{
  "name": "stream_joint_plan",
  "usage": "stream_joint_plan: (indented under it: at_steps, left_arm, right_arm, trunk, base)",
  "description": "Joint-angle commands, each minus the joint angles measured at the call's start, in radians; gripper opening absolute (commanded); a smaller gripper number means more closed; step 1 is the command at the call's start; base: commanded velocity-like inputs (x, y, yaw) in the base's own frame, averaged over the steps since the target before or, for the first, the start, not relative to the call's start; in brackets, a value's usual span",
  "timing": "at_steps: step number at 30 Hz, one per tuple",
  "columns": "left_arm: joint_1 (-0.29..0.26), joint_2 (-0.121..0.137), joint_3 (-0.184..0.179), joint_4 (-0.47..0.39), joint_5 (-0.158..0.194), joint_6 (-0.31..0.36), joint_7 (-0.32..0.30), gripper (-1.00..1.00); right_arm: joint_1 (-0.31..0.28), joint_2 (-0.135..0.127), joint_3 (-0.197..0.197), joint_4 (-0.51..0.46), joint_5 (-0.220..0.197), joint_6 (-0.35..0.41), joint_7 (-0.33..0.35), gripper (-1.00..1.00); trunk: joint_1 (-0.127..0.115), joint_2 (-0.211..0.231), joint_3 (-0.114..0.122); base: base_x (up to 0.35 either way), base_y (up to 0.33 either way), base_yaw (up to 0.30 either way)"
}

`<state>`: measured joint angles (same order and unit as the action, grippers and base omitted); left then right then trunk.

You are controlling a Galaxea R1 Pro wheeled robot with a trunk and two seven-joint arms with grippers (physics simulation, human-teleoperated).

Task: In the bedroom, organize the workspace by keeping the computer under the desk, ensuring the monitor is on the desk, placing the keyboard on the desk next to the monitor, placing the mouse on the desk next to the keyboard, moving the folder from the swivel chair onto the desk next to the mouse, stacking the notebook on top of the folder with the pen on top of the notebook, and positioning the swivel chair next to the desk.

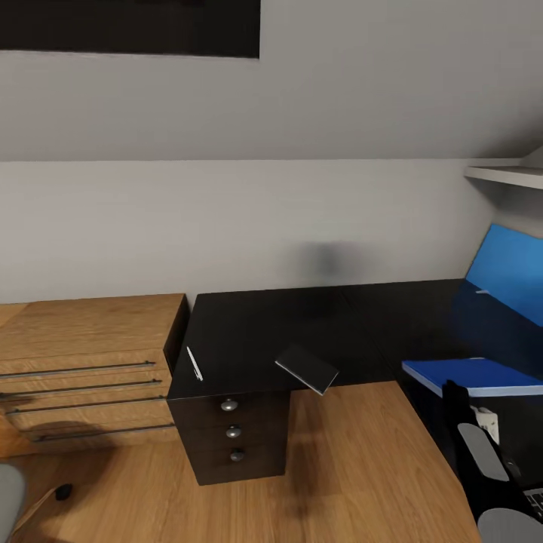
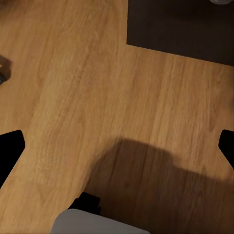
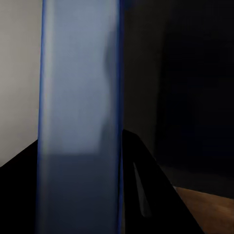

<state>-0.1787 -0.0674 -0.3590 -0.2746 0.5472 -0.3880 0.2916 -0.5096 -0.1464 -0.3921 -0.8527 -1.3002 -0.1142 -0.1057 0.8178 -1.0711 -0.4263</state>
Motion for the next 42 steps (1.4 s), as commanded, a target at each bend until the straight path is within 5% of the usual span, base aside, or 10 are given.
stream_joint_plan:
  at_steps: [1,12,42]
  left_arm:
    - [-0.001,0.0,-0.009,0.0,0.004,-0.003,0.008,1.0]
    - [-0.001,0.0,-0.01,0.0,0.003,-0.006,0.009,1.0]
    - [-0.001,0.0,-0.009,0.0,0.003,-0.006,0.009,1.0]
  right_arm:
    - [-0.001,0.0,0.002,0.0,-0.01,-0.005,-0.003,-1.0]
    - [-0.004,0.006,0.003,0.004,-0.013,-0.091,-0.006,-1.0]
    - [-0.004,0.027,0.007,0.001,-0.014,-0.093,-0.008,-1.0]
  trunk:
    - [0.0,-0.001,-0.001]
    - [0.0,-0.001,-0.001]
    - [0.0,-0.001,-0.001]
  base:
    - [0.0,0.0,0.0]
    - [-0.017,0.002,0.0]
    - [-0.021,0.013,0.0]
